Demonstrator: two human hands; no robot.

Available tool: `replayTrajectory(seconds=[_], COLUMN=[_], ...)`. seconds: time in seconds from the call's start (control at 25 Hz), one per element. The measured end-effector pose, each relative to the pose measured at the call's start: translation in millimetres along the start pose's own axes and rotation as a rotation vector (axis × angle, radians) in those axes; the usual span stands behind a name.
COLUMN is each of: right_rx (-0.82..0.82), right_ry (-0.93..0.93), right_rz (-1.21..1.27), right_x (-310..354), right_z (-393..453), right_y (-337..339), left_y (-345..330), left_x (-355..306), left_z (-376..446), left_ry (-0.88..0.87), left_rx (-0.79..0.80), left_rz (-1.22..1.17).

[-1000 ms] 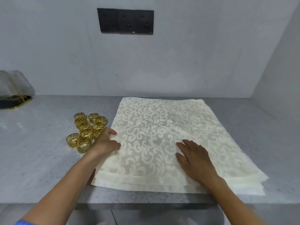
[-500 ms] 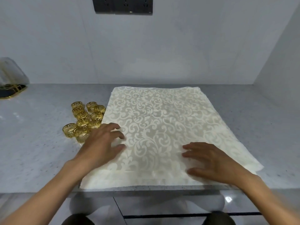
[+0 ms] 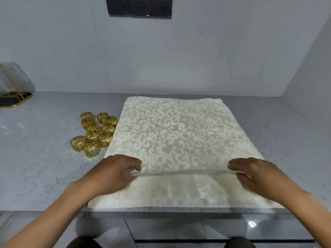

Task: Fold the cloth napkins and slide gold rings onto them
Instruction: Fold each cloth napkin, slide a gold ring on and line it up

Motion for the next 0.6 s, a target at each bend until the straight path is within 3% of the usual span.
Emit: replayTrajectory(seconds=[0.16,0.36,0.44,0.52,0.6], right_rx=[0.349,0.725,0.845,0.895,0.821], right_ry=[-0.106,-0.108,-0.123,-0.114,-0.136], right_rz=[0.017,0.397,0.475,0.548,0.561], right_x=[-21.4,-22.4,-25.5,-28.0,-36.8], right_z=[19.2,-9.6,-18.1,-9.0,15.0], right_y=[20.7,54.3,51.3,50.1,51.0], left_y=[31.7,50.3,46.1,45.1,47.6], left_x=[-1.5,-29.8,-23.2,-15.0,-2.4], left_z=[16.1,-22.6,-32.7,-25.7,-5.6], left_ry=[-0.002,0.037,0.079,0.133,0.201], left_rx=[0.16,0.63,0.743,0.774,0.72], left_rz=[-0.022,-0.329,-0.367,-0.389,-0.397])
Point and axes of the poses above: each hand's wrist, its own z-axis towards the middle knuckle, its own y-axis out of the back of the hand, x = y × z, the point moved 7 cm from there along z, towards the middle knuckle, and after that the axes turned 5 degrees about -z, right-handed, at the moved point
